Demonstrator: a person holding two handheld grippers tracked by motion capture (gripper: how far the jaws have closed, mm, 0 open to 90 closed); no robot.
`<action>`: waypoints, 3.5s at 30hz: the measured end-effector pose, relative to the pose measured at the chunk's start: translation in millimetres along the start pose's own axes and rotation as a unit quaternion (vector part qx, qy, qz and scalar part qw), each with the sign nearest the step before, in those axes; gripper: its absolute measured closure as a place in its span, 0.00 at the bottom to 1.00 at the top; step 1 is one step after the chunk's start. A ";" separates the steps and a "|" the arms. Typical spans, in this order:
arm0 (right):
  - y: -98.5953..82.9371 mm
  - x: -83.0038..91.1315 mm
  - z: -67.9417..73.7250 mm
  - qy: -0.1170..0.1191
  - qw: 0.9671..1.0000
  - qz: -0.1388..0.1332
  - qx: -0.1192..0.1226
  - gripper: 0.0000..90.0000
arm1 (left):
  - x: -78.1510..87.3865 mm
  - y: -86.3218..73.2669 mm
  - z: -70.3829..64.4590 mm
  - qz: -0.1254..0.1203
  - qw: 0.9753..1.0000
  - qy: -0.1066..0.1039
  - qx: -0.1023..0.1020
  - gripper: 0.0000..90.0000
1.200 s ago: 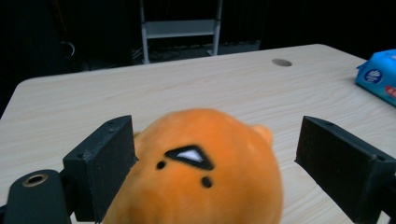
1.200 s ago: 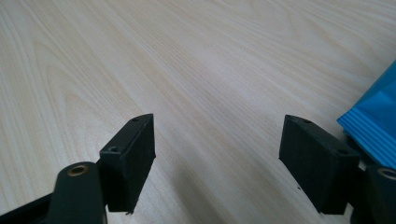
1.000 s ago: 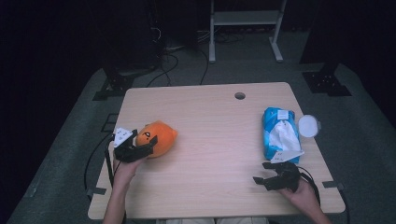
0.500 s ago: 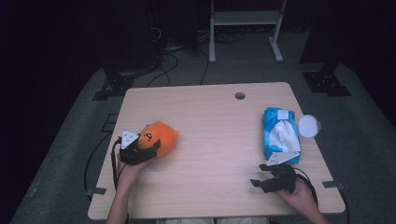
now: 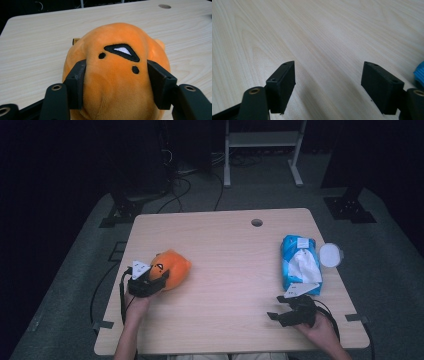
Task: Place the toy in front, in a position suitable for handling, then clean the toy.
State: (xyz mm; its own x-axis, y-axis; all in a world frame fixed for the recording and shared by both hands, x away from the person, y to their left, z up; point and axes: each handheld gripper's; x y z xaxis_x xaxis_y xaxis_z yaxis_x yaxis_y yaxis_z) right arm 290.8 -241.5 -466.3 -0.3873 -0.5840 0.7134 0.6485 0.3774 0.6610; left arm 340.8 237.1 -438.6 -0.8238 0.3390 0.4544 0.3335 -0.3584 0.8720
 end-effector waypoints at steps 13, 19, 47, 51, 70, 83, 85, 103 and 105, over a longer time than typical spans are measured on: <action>0.4 1.0 -1.5 0.000 1.000 -0.002 0.002 0.29 | 9.1 6.7 3.0 -0.041 0.998 -0.013 0.042 0.51; 0.2 1.4 -1.8 -0.001 1.000 -0.003 0.001 0.29 | 15.1 15.1 -1.1 -0.066 0.996 -0.026 0.049 0.51; 0.5 3.8 -4.0 -0.010 1.000 -0.005 0.003 0.29 | 18.6 53.3 -67.6 -0.114 0.983 -0.144 0.014 0.51; 0.4 5.3 -4.6 -0.010 1.000 -0.007 -0.001 0.29 | 15.9 55.5 -80.3 -0.113 0.979 -0.171 -0.002 0.51; 0.9 12.2 -10.1 -0.037 0.999 -0.013 -0.003 0.29 | 1.2 52.8 -126.1 -0.107 0.969 -0.219 -0.031 0.50; -1.4 30.4 -23.7 -0.054 0.997 -0.044 -0.025 0.30 | -8.2 47.2 -148.7 -0.099 0.964 -0.240 -0.059 0.50; -1.9 32.4 -24.6 -0.055 0.997 -0.047 -0.029 0.30 | -10.3 45.4 -151.3 -0.095 0.963 -0.243 -0.060 0.50; 8.7 52.6 -13.3 -0.073 0.992 -0.102 -0.012 0.29 | -18.4 35.6 -145.0 -0.077 0.961 -0.259 -0.062 0.19; 11.5 55.6 -15.2 -0.071 0.991 -0.111 -0.014 0.30 | -17.0 36.2 -144.2 -0.074 0.962 -0.257 -0.063 0.19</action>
State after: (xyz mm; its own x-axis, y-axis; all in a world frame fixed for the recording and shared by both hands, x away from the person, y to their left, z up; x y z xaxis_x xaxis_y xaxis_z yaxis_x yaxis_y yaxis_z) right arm 286.6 -280.6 -422.5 -0.6088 -0.5428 0.5785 0.5545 0.2303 0.7997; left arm 300.8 92.9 -441.0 -0.5123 0.7672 0.3859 0.1456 -0.3652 0.9195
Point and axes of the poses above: each handheld gripper's, and its own axes: x roughly backward along the jaws, y roughly out of its top, z roughly to its left, and after that the axes turned 12 degrees about -x, right-handed
